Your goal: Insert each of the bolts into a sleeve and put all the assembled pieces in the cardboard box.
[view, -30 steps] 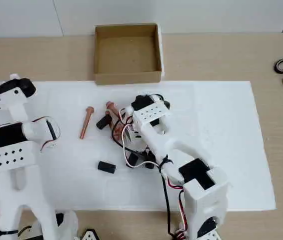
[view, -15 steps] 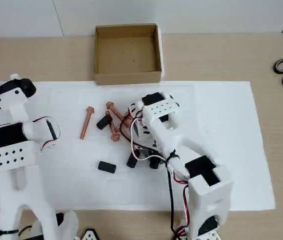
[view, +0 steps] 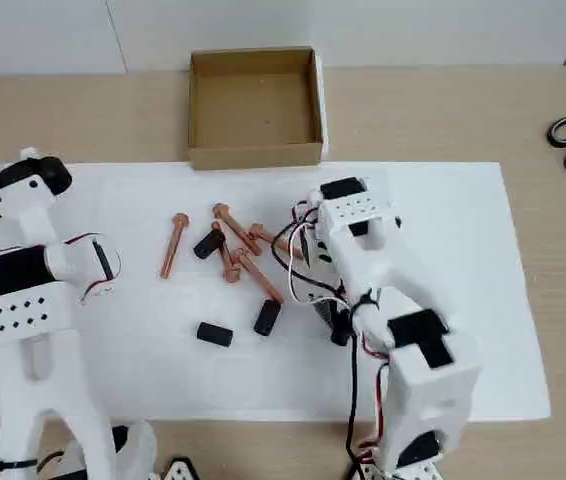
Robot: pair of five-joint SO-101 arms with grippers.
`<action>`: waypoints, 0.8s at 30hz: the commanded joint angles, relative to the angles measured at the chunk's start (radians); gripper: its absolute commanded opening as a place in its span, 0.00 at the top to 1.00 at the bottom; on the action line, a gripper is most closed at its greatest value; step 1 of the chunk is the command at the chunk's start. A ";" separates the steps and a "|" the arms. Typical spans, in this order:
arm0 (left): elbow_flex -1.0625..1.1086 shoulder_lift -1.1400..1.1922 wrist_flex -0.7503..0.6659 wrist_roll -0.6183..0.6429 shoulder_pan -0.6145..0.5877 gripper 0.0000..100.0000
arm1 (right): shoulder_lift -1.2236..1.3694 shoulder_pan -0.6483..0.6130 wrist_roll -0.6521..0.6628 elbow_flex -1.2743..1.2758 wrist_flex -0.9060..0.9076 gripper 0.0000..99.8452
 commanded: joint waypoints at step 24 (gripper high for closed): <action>-0.048 0.003 -0.163 -0.078 0.316 0.99 | -1.463 -0.028 0.494 0.531 -0.381 1.00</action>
